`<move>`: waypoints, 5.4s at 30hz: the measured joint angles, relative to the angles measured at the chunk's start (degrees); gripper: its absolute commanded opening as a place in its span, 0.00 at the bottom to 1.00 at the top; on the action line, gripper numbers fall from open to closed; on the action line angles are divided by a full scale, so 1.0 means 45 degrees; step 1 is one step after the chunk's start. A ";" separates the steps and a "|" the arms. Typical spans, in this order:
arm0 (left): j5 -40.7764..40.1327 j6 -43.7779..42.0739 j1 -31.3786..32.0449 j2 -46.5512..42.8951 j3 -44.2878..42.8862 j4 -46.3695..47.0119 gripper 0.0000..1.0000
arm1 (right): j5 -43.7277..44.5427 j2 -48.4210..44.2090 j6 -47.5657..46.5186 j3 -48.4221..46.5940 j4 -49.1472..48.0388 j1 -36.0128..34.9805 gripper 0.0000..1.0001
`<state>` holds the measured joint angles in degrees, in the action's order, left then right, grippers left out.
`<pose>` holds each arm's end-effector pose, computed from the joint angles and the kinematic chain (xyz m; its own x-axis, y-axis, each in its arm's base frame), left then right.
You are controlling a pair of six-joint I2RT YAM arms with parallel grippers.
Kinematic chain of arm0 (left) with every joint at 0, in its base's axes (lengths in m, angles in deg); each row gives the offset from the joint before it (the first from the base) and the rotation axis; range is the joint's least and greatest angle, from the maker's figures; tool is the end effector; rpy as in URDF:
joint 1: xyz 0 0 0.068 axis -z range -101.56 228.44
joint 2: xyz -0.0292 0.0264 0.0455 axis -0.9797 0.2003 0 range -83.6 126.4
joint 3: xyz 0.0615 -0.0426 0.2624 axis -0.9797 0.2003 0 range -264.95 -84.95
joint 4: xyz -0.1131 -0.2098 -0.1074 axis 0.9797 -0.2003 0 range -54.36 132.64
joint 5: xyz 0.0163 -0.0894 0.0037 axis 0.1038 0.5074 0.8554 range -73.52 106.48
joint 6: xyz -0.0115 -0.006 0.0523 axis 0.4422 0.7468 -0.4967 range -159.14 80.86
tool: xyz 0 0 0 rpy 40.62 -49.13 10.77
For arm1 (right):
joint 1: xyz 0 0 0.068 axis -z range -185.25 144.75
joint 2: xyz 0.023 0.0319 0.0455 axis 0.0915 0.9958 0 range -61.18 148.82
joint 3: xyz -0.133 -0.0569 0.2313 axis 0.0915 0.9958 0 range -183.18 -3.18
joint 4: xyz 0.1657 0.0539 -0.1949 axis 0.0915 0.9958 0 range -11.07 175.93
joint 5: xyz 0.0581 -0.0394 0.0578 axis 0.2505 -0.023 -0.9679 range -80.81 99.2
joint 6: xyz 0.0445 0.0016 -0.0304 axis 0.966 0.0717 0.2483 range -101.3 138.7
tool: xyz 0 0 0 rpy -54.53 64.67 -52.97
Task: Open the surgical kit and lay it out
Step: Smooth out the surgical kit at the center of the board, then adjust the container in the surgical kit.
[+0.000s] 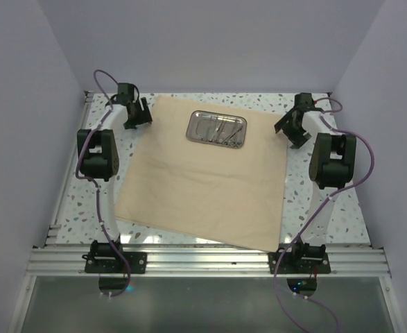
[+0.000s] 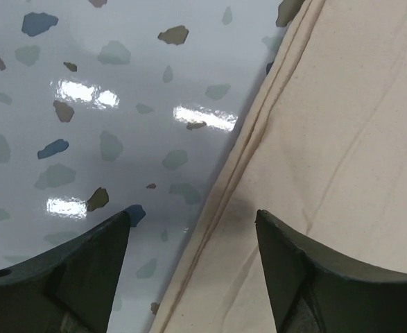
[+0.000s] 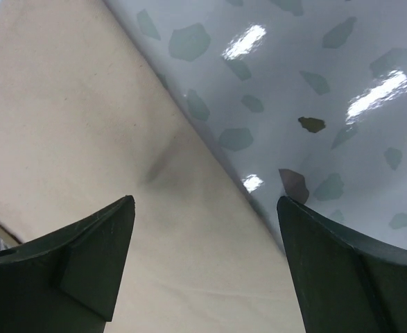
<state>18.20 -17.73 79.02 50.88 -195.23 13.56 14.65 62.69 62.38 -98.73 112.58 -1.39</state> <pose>0.5185 -0.0063 0.1683 -0.7565 -0.3573 -0.5478 -0.2665 0.9333 -0.2407 0.4613 -0.0346 0.1727 -0.5599 0.7268 -0.3978 0.6889 0.6751 0.2639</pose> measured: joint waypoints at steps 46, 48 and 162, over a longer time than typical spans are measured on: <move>-0.2084 0.0593 -0.0661 -0.0588 0.0782 -0.0704 0.54 | 0.1248 0.4299 -0.1035 -0.7087 0.1409 -0.0763 0.93; -0.2176 0.0651 -0.0685 -0.0772 0.0821 -0.0709 0.67 | 0.1477 0.4070 -0.1156 -0.6761 0.1540 -0.0597 0.93; -0.1967 -0.1967 0.2045 -0.2992 0.4789 0.2375 0.00 | 0.0214 -0.5911 -0.2205 0.5241 0.0981 -0.2404 0.87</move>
<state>9.34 -26.58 88.22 37.41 -173.68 24.25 15.61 36.09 52.46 -75.14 116.99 -12.21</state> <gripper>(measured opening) 0.008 0.869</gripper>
